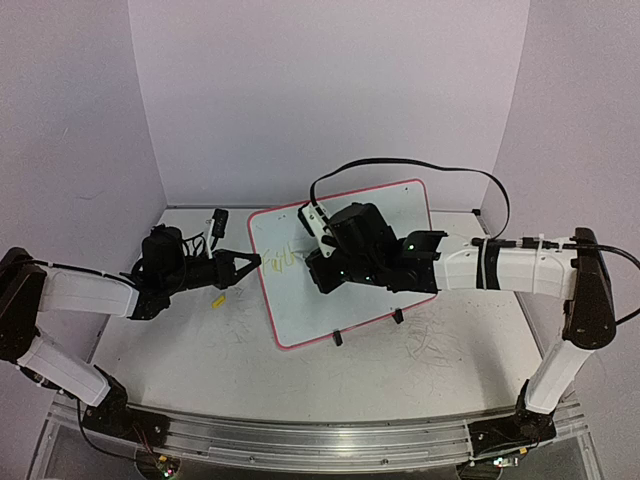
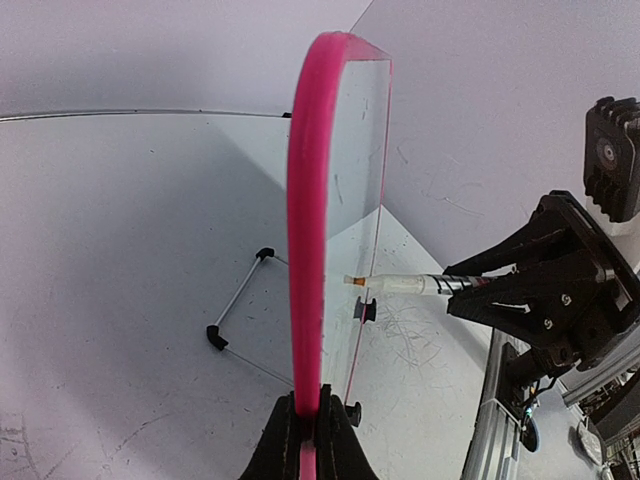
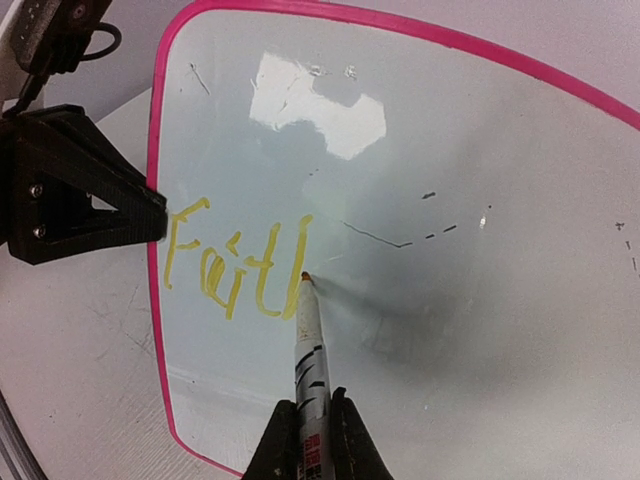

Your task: Write a sentence on the whiteboard

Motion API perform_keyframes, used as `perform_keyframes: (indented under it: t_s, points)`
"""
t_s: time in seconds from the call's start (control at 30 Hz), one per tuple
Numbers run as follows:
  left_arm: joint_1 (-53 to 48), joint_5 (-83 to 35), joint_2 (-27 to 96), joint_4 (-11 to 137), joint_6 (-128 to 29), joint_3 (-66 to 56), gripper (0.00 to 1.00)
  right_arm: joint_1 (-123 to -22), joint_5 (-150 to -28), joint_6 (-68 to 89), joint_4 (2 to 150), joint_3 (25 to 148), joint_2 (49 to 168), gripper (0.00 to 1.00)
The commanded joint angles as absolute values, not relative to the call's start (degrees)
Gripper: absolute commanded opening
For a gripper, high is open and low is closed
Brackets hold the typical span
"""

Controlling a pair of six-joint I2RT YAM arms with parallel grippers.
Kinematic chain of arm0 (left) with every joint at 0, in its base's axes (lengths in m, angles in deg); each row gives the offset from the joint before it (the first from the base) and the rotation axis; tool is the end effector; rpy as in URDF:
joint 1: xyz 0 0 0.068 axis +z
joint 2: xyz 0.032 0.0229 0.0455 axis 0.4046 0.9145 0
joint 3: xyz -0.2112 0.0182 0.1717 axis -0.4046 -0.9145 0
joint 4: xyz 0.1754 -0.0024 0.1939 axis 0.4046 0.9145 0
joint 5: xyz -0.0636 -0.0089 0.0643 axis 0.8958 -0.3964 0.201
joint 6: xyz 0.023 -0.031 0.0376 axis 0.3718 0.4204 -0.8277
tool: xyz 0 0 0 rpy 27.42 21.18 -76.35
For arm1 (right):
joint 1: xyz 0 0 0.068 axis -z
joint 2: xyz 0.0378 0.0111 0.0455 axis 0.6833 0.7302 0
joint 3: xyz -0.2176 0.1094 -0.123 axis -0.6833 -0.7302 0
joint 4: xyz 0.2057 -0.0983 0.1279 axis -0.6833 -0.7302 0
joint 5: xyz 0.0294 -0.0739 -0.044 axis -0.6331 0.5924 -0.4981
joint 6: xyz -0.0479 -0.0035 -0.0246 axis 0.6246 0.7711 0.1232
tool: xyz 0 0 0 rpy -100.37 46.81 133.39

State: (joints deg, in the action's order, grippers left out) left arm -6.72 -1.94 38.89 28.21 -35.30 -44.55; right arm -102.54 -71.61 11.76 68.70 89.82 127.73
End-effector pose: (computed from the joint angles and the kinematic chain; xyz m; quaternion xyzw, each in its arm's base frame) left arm 0.2369 -0.1610 0.2167 0.1993 0.7318 -0.4699 0.4516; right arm 0.2143 0.3506 0.2874 -0.3505 0.7862 0.2047 0.4659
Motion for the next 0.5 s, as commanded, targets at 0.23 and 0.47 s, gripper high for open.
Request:
perform_keyframes:
  t_s: [0.23,0.47]
  points:
    - [-6.7,-0.6,36.5,26.2,-35.9,-43.8,0.00,-102.2,-68.4,10.5,69.3,90.3,127.1,0.00]
    - [-6.7,-0.6,36.5,26.3,-35.9,-43.7,0.00,-102.2,-68.5,9.7,68.7,88.6,126.2,0.00]
